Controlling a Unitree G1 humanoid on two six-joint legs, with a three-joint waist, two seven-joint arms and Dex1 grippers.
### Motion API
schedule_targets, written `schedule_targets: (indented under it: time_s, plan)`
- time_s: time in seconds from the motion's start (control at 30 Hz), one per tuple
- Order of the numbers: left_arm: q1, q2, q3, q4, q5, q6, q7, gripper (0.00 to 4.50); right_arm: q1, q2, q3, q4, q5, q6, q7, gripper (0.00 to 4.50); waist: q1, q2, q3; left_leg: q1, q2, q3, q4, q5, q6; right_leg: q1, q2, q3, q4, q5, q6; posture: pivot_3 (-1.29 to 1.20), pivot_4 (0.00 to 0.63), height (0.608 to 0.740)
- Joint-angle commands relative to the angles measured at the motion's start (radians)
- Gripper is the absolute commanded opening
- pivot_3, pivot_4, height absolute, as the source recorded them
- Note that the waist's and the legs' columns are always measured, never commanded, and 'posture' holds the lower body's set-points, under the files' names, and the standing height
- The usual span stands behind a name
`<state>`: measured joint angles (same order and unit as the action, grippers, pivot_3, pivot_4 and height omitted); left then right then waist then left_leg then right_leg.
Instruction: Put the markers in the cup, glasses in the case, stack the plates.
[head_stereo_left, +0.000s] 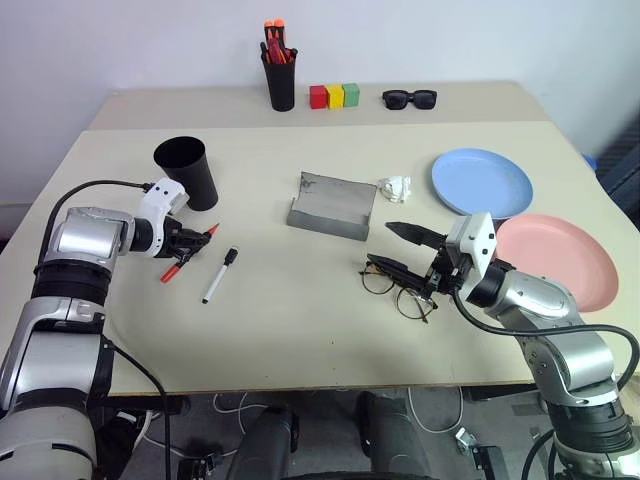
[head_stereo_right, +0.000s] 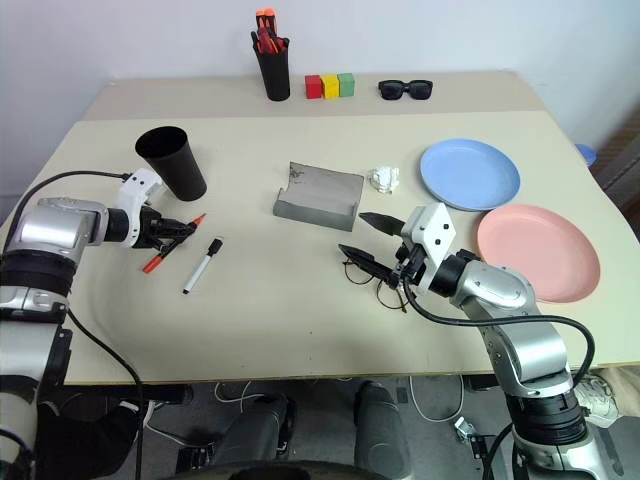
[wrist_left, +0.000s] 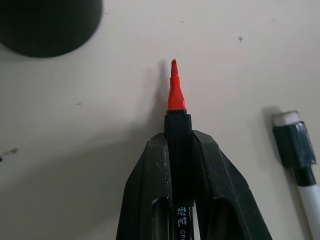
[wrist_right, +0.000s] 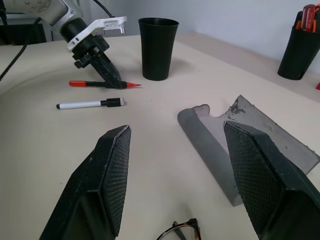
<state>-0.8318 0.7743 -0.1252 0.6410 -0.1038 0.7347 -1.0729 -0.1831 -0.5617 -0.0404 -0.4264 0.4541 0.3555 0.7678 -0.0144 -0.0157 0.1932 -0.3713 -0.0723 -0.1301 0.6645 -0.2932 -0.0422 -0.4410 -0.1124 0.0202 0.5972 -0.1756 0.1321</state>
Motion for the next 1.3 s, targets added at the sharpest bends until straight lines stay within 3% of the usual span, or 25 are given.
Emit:
schedule_targets:
  time_s: [0.03,0.17,0.33,0.6,0.8,1.0,1.3]
  plan:
    - [0.015,0.04,0.06,-0.109,-0.064,0.02,-0.062,0.03,-0.017,0.008,-0.007,-0.006,0.003,-0.027,0.0,3.0,-0.001,0.0,0.0,0.0,0.0,0.0,0.0,0.0,0.0,0.0,0.0,0.0,0.0,0.0,0.0,0.0,0.15,0.74]
    - [0.065,0.023,0.216,-0.277,-0.204,-0.081,-0.095,0.03,-0.026,0.014,0.002,0.016,-0.001,-0.04,0.009,3.0,-0.001,0.0,0.0,-0.001,0.0,0.0,0.0,0.0,0.0,-0.001,0.0,0.0,0.0,0.0,0.0,0.0,0.15,0.74]
    - [0.007,-0.092,0.371,-0.282,-0.302,-0.299,-0.004,0.03,-0.065,0.03,0.022,0.053,-0.009,-0.057,0.009,3.0,0.004,0.0,0.0,0.0,0.0,0.0,0.0,0.0,-0.001,0.0,0.0,0.0,-0.001,0.0,0.0,0.0,0.15,0.74]
    - [-0.217,-0.17,0.468,0.033,-0.314,-0.659,0.089,0.03,-0.1,0.029,0.023,0.07,-0.01,-0.053,0.025,3.0,-0.001,0.0,0.0,0.0,0.0,0.0,0.001,0.001,-0.001,0.0,0.0,0.0,-0.001,0.0,0.0,0.0,0.15,0.74]
    - [-0.319,-0.166,0.519,0.315,-0.287,-0.944,0.165,0.03,-0.096,0.015,0.013,0.045,-0.003,-0.031,0.024,3.0,0.001,-0.001,0.0,0.0,0.0,0.0,0.001,0.001,-0.001,0.0,0.0,0.0,-0.001,0.0,0.0,0.0,0.15,0.74]
    - [-0.362,-0.155,0.579,0.495,-0.307,-1.139,0.17,0.03,-0.078,-0.008,-0.006,0.018,0.011,-0.006,0.021,3.0,0.001,-0.001,0.0,-0.001,0.0,0.0,0.001,0.001,-0.001,-0.001,0.0,0.0,-0.001,0.0,0.0,0.0,0.15,0.74]
    - [-0.312,-0.172,0.597,0.592,-0.288,-1.292,0.151,0.03,-0.071,-0.052,-0.03,-0.024,0.04,0.046,0.025,3.0,0.001,-0.001,0.0,-0.001,0.0,0.0,0.001,0.001,-0.001,0.0,0.0,0.0,-0.001,0.001,0.0,0.0,0.15,0.74]
